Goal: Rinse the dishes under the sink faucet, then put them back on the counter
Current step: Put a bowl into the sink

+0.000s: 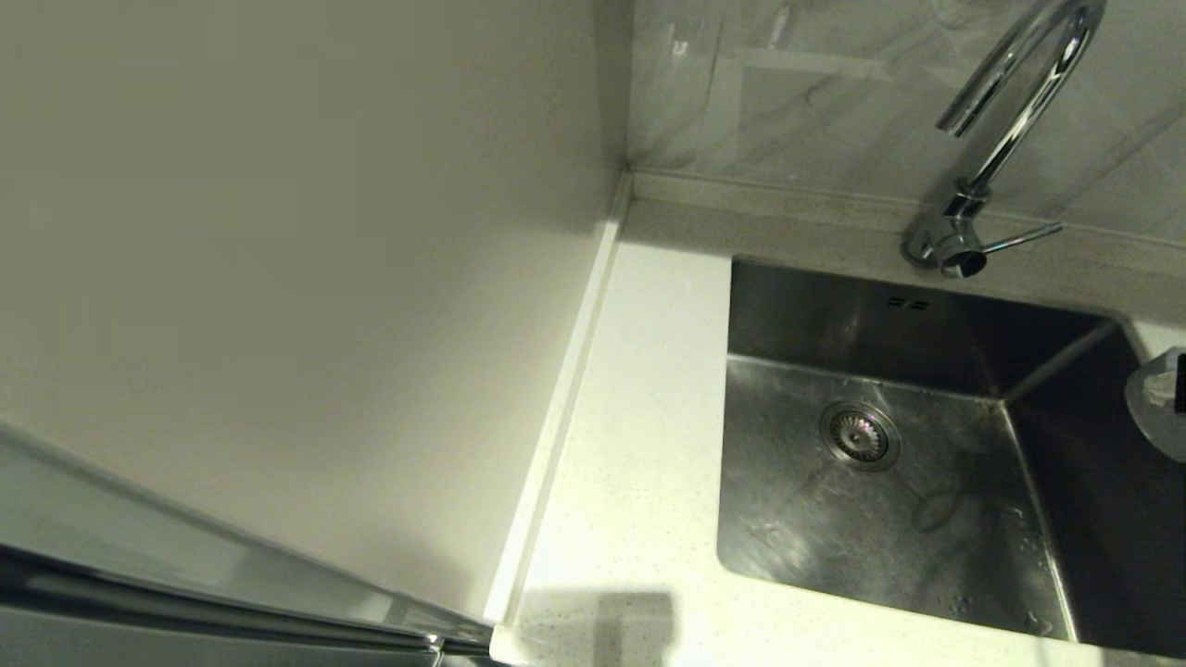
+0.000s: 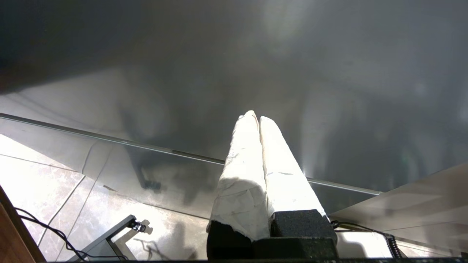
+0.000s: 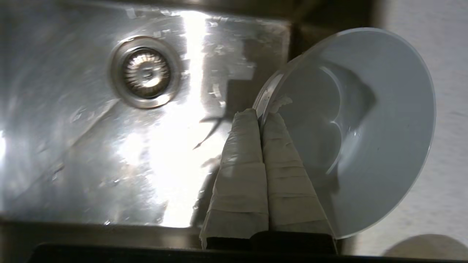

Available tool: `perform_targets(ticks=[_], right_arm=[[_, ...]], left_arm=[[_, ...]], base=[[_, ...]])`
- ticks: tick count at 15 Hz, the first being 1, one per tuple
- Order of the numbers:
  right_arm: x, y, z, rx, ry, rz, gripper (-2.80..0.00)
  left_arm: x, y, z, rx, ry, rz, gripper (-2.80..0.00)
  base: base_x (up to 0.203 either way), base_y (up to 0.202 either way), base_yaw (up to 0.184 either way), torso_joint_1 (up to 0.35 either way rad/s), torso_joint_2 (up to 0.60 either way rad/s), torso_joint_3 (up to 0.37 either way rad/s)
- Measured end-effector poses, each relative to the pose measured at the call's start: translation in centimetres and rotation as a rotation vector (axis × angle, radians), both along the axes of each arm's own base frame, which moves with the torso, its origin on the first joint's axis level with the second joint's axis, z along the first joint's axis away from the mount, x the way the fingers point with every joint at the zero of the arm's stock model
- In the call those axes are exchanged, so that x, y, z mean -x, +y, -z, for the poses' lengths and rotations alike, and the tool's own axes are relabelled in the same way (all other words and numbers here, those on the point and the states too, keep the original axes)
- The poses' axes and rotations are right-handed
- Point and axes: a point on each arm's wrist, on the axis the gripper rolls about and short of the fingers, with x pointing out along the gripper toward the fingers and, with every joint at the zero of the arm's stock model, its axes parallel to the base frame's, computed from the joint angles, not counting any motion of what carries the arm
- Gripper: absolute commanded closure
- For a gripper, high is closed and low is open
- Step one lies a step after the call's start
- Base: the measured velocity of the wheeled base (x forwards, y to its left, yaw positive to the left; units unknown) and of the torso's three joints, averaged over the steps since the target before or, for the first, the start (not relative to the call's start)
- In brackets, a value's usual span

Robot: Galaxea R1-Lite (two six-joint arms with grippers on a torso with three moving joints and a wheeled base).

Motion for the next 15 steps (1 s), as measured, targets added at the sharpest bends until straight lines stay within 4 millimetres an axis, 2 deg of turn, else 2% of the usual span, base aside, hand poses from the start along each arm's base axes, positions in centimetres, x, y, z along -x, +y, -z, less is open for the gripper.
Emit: perform_targets(ticks=[4, 7, 10, 15], right_arm=[[-0.3, 4.6, 0.4, 0.052, 0.039, -0.080, 0.00], [-1.2, 7.1, 1.7, 0.106, 0.104, -0.102, 0.00], [-2.7, 7.9, 3.5, 0.209, 0.192, -0.108, 0.00], [-6.2, 8.5, 6.6, 0.229, 0.200, -0.115, 0.00]], left_arm=[[0.0, 0.0, 0.0, -0.001, 0.000, 0.000, 0.00], [0.0, 0.0, 0.0, 0.000, 0.000, -0.001, 0.00], [0.0, 0.0, 0.0, -0.001, 0.000, 0.000, 0.00], [0.0, 0.0, 0.0, 0.000, 0.000, 0.000, 0.00]], base=[[0.000, 0.000, 0.000, 0.000, 0.00, 0.000], [0.000, 0.000, 0.000, 0.000, 0.00, 0.000], [0.000, 0.000, 0.000, 0.000, 0.00, 0.000], [0.000, 0.000, 0.000, 0.000, 0.00, 0.000]])
